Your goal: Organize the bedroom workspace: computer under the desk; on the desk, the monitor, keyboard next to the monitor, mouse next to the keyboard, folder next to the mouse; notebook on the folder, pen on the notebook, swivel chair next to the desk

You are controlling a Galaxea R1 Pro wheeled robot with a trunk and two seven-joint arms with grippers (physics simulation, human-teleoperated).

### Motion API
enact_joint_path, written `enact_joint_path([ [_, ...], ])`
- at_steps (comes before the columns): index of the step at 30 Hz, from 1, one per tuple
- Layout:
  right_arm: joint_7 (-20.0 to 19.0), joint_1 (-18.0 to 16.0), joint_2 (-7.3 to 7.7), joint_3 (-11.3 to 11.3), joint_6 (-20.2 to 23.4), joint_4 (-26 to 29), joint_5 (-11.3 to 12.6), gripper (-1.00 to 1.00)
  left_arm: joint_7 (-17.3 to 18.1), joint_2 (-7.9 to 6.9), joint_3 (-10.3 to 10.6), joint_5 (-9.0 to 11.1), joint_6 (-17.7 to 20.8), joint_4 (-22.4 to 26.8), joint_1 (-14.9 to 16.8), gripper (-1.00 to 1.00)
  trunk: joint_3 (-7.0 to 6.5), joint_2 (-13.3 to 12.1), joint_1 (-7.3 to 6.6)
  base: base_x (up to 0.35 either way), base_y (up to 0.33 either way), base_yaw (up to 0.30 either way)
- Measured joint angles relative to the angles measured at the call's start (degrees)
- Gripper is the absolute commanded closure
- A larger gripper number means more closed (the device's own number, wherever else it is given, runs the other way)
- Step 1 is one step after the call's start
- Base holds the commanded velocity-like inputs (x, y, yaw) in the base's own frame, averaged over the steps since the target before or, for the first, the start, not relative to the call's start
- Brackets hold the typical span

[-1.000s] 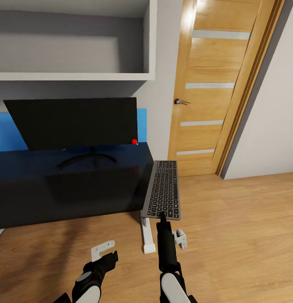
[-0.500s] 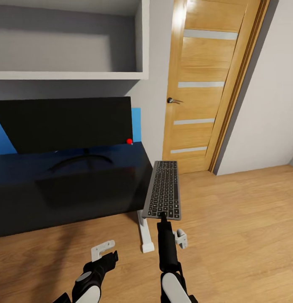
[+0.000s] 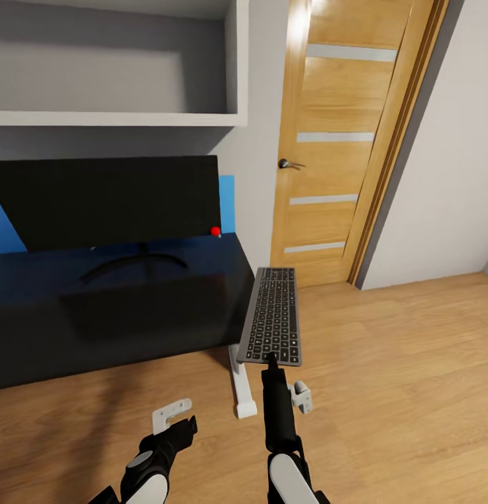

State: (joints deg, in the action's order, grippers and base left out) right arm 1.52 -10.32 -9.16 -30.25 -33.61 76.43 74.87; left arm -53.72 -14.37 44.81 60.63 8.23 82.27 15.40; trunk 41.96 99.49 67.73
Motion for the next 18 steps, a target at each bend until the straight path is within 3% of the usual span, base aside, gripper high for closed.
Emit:
enact_joint_path([
  [11,-0.03,0.00,0.04,-0.04,-0.01,0.00,0.01,1.00,0.00,0.01,-0.01,0.00,0.00,0.00,0.00,-1.00,1.97,4.41,2.42,0.000,0.000,0.002],
  [18,0.00,-0.02,-0.16,-0.06,0.03,0.06,-0.87,1.00,0.01,0.00,-0.03,-0.01,0.00,0.02,-0.02,-1.00,2.49,6.43,3.52,0.000,0.000,0.146],
])
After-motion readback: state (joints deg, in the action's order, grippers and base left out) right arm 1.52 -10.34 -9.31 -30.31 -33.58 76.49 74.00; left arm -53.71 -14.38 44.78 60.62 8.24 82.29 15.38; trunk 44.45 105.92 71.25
